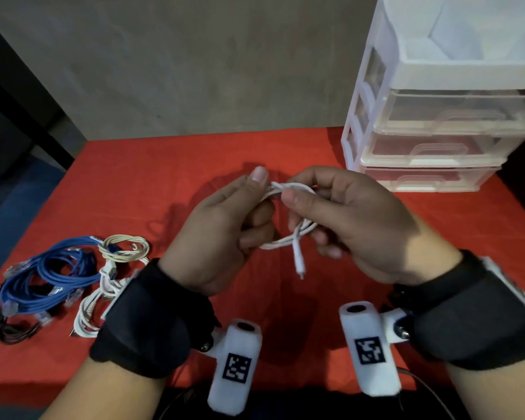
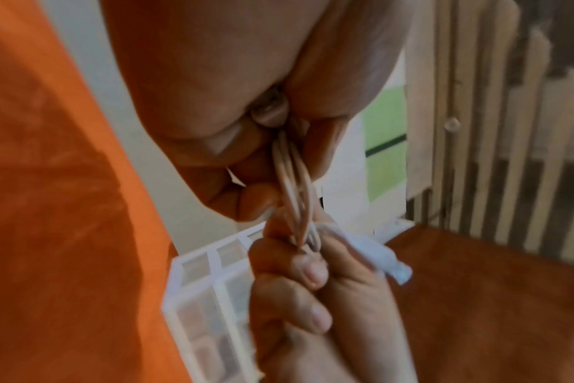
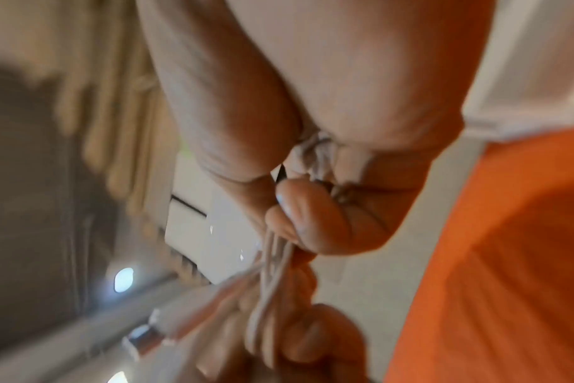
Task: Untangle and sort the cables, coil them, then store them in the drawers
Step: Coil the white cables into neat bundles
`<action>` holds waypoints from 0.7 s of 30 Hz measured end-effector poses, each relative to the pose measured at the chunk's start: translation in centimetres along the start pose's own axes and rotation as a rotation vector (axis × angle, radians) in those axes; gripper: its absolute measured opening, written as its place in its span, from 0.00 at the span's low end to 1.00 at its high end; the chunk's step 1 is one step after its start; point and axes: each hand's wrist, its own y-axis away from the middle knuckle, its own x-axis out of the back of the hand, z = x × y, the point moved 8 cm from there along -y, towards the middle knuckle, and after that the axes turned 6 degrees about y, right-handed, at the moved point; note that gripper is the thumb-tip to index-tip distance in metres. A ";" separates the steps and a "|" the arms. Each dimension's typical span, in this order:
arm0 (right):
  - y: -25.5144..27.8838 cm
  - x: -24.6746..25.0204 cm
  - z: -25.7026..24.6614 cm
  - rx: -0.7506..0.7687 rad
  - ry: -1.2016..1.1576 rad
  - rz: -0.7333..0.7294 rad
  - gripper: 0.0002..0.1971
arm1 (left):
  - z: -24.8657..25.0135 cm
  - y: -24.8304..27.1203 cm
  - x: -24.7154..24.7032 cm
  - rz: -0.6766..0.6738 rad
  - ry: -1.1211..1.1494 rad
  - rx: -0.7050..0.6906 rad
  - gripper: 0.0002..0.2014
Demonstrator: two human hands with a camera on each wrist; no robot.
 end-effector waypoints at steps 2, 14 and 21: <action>0.1 -0.7 0.0 -0.060 -0.161 -0.094 0.09 | -0.4 0.2 0.0 -0.035 0.120 0.079 0.17; -0.1 -0.8 -0.6 -0.010 -0.429 -0.180 0.26 | -1.7 0.4 -0.7 -0.173 0.469 0.270 0.17; 0.1 0.5 -1.0 0.009 -0.267 -0.107 0.22 | -1.1 0.4 -0.1 -0.017 0.199 0.230 0.25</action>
